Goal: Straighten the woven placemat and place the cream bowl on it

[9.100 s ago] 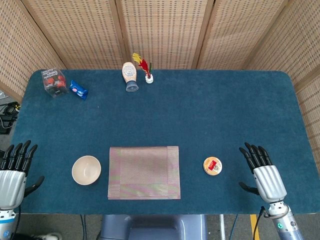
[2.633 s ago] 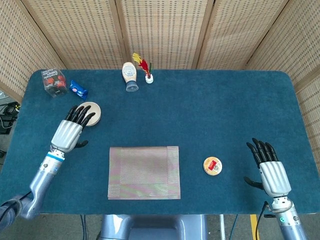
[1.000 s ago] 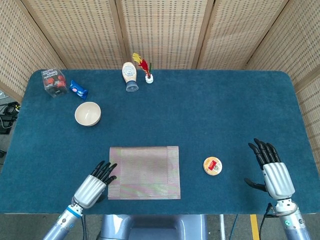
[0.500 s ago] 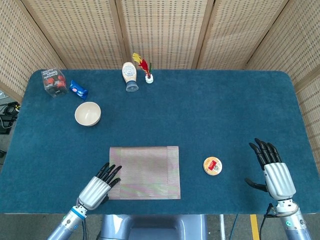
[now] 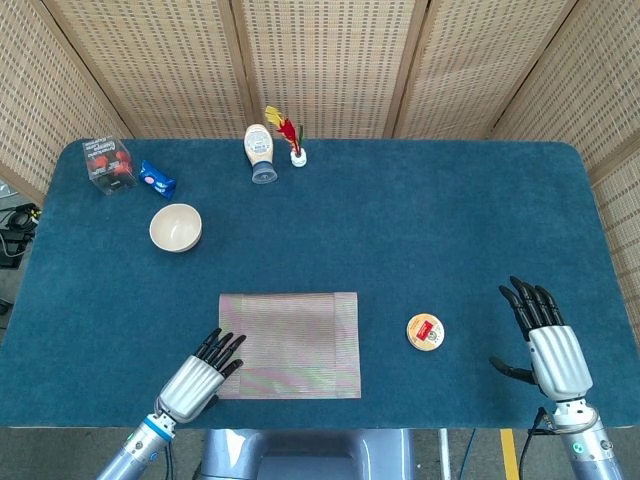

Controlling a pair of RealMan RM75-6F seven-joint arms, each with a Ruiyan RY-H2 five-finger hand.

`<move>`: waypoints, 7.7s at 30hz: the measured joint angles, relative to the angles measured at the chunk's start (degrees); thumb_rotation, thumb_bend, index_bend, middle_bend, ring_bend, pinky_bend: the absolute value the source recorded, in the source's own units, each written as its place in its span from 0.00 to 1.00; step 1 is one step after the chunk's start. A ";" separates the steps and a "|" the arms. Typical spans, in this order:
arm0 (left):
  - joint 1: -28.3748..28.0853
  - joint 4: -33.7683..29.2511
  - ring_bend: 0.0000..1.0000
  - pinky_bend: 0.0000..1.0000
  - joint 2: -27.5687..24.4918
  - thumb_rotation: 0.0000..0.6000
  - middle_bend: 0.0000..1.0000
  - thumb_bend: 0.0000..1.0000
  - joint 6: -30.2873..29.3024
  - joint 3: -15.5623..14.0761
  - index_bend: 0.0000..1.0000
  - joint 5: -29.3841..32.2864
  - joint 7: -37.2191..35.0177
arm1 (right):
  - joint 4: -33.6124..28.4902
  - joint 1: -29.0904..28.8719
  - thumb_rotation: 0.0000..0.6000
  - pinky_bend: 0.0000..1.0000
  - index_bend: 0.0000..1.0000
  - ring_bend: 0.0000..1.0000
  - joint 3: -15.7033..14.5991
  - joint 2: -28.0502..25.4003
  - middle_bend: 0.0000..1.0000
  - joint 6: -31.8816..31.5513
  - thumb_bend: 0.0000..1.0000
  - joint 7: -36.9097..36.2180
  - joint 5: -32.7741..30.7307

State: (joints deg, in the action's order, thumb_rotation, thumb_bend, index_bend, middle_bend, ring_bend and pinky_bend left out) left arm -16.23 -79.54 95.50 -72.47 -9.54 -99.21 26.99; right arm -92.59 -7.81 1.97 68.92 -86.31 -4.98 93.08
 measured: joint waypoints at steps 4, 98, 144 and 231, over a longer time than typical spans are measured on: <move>-0.07 0.34 0.00 0.00 0.38 1.00 0.00 0.10 0.56 0.19 0.29 0.22 0.23 | -0.05 0.01 1.00 0.00 0.04 0.00 -0.01 -0.03 0.00 -0.01 0.23 -0.06 0.02; -19.62 -12.97 0.00 0.00 -10.71 1.00 0.00 0.61 11.30 30.96 0.55 26.62 11.28 | 0.26 0.10 1.00 0.00 0.04 0.00 1.16 -0.52 0.00 -0.36 0.23 -1.27 -1.47; -4.78 -15.47 0.00 0.00 -18.22 1.00 0.00 0.15 -16.59 9.75 0.02 14.89 -2.63 | 2.48 -1.65 1.00 0.00 0.05 0.00 -0.46 3.26 0.00 3.23 0.21 3.04 -0.52; 9.74 -7.72 0.00 0.00 -18.57 1.00 0.00 0.15 -19.50 11.49 0.01 8.22 -12.93 | 18.04 -10.00 1.00 0.00 0.12 0.00 -5.48 35.50 0.00 16.98 0.22 3.25 1.16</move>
State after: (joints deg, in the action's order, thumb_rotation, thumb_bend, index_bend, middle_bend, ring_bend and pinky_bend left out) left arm -6.49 -87.26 76.93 -91.97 1.95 -90.98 14.06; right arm -74.55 -17.81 -3.51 104.42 -69.32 -1.74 94.24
